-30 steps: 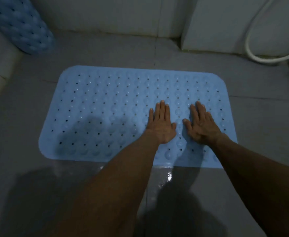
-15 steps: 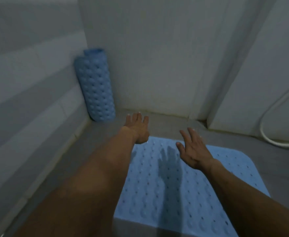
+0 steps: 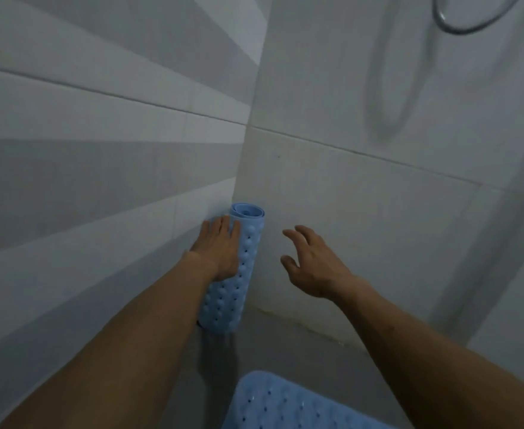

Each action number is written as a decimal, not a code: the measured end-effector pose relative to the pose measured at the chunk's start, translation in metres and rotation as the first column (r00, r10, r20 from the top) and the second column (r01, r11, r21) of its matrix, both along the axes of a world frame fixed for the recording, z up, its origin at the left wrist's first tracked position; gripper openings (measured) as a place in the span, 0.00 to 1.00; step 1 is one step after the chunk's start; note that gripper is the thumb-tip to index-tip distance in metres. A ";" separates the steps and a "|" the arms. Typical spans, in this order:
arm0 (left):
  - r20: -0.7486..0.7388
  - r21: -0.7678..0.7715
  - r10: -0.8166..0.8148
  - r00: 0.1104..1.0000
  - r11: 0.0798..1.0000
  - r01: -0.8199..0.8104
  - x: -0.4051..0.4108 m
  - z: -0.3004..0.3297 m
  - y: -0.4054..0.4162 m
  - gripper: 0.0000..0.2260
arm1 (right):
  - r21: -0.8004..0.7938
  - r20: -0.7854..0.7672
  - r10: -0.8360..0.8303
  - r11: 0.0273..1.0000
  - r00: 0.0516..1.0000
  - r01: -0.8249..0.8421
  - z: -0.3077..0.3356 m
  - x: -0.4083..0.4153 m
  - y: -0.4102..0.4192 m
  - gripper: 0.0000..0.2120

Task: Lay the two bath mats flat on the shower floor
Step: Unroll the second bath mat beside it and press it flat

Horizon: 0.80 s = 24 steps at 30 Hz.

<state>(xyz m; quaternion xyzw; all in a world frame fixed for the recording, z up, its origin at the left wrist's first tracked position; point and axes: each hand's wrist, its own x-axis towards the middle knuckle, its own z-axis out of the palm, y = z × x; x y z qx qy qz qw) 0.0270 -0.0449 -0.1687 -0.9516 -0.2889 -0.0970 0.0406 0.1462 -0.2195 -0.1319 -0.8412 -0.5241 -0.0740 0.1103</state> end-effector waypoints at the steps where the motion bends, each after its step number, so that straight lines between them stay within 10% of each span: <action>1: 0.040 -0.005 -0.003 0.999 1.000 0.003 0.005 -0.002 0.009 0.38 | -0.029 0.027 0.013 1.000 1.000 -0.013 0.005 0.000 0.017 0.31; 13: 0.364 -0.046 0.043 0.931 0.999 -0.028 0.066 -0.030 0.056 0.41 | -0.341 0.145 -0.028 0.937 0.989 0.077 -0.005 0.042 0.160 0.41; 24: 0.665 0.293 -0.257 0.702 0.954 0.072 0.073 -0.058 0.047 0.14 | -0.199 0.486 0.084 0.980 0.870 0.016 -0.004 0.049 0.107 0.18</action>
